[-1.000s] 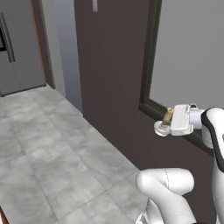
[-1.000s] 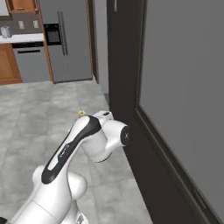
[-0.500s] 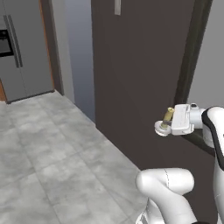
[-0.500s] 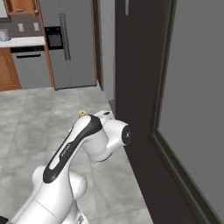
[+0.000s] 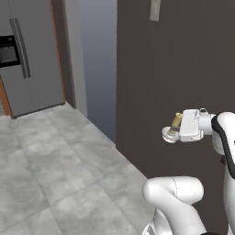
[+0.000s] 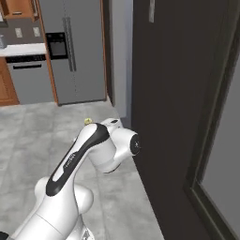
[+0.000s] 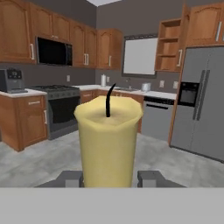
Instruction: Pick the candle and candle from the dining table and place them in the open cabinet. Close the cabinet after placing the objects.
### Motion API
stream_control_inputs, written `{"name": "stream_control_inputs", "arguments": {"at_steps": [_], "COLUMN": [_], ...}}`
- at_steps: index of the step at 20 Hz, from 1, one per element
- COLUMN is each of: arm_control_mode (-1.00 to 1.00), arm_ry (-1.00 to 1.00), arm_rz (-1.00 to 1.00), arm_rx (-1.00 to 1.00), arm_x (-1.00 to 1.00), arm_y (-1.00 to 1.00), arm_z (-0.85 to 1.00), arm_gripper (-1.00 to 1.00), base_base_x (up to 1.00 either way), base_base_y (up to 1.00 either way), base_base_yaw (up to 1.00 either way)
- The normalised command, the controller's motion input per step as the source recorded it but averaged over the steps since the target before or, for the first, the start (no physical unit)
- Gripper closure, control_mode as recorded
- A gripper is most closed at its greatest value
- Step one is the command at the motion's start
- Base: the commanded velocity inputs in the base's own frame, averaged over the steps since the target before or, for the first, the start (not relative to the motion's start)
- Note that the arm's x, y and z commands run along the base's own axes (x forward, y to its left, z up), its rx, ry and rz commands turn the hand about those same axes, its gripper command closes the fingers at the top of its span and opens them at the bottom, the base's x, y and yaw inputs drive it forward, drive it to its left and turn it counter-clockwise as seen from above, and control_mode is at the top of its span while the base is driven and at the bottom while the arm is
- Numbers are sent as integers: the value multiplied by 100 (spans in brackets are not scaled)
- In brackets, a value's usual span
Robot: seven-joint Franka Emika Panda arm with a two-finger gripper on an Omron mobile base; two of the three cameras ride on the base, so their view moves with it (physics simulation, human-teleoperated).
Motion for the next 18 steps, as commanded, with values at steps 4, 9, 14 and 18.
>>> {"name": "stream_control_inputs", "arguments": {"at_steps": [4,9,14,18], "arm_control_mode": [100,100,100,100], "arm_ry": [0,0,0,0], "arm_rz": [0,0,0,0], "arm_rx": [0,0,0,0], "arm_x": [0,0,0,0], "arm_y": [0,0,0,0], "arm_z": [0,0,0,0], "arm_gripper": [100,100,100,100], "base_base_x": [100,100,100,100], "base_base_y": [56,65,72,76], "base_base_yaw": [0,0,0,0]}}
